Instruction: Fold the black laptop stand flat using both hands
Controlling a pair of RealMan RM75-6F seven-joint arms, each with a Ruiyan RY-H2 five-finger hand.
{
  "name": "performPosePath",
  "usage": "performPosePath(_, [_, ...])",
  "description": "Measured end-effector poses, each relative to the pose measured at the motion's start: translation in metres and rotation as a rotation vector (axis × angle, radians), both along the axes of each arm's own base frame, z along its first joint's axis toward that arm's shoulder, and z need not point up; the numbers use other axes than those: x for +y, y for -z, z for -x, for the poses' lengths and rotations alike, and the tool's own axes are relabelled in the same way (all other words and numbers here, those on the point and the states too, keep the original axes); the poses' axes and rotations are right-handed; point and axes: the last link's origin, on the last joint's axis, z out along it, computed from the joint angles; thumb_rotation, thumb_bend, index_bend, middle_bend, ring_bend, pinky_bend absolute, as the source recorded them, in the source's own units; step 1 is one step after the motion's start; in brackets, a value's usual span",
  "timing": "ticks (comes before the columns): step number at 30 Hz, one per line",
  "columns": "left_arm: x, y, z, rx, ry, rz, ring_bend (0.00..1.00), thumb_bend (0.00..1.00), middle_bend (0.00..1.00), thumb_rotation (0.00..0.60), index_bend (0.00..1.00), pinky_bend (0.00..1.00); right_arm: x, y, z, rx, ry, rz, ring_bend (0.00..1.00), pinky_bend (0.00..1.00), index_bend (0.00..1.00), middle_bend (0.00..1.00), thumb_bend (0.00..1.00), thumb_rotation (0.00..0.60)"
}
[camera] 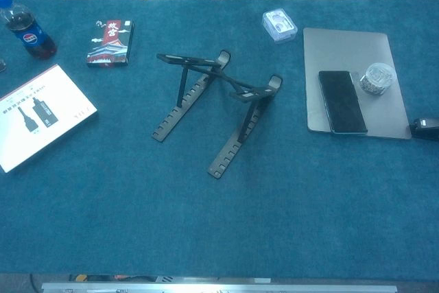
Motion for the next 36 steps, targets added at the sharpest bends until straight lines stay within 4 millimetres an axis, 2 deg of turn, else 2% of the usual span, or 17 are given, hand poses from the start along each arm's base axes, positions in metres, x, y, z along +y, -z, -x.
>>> performPosePath(12, [0.001, 0.001, -0.002, -0.005, 0.006, 0.003, 0.16, 0.25, 0.25, 0.6, 0.24, 0.16, -0.001, 0.002, -0.002, -0.024, -0.014, -0.013, 0.0, 0.07, 0.0, 0.05, 0.18, 0.6])
performPosePath(25, [0.004, 0.003, -0.003, -0.001, 0.013, 0.009, 0.16, 0.25, 0.25, 0.6, 0.24, 0.16, -0.011, 0.016, -0.019, -0.063, -0.075, -0.102, 0.0, 0.07, 0.0, 0.05, 0.18, 0.6])
performPosePath(33, [0.006, 0.003, -0.003, -0.002, 0.012, 0.008, 0.16, 0.25, 0.25, 0.6, 0.24, 0.16, -0.025, 0.038, -0.044, -0.093, -0.164, -0.21, 0.0, 0.07, 0.0, 0.05, 0.18, 0.6])
performPosePath(36, [0.006, 0.002, -0.003, -0.002, 0.012, 0.008, 0.16, 0.25, 0.25, 0.6, 0.24, 0.16, -0.032, 0.051, -0.058, -0.113, -0.208, -0.263, 0.0, 0.07, 0.0, 0.05, 0.13, 0.6])
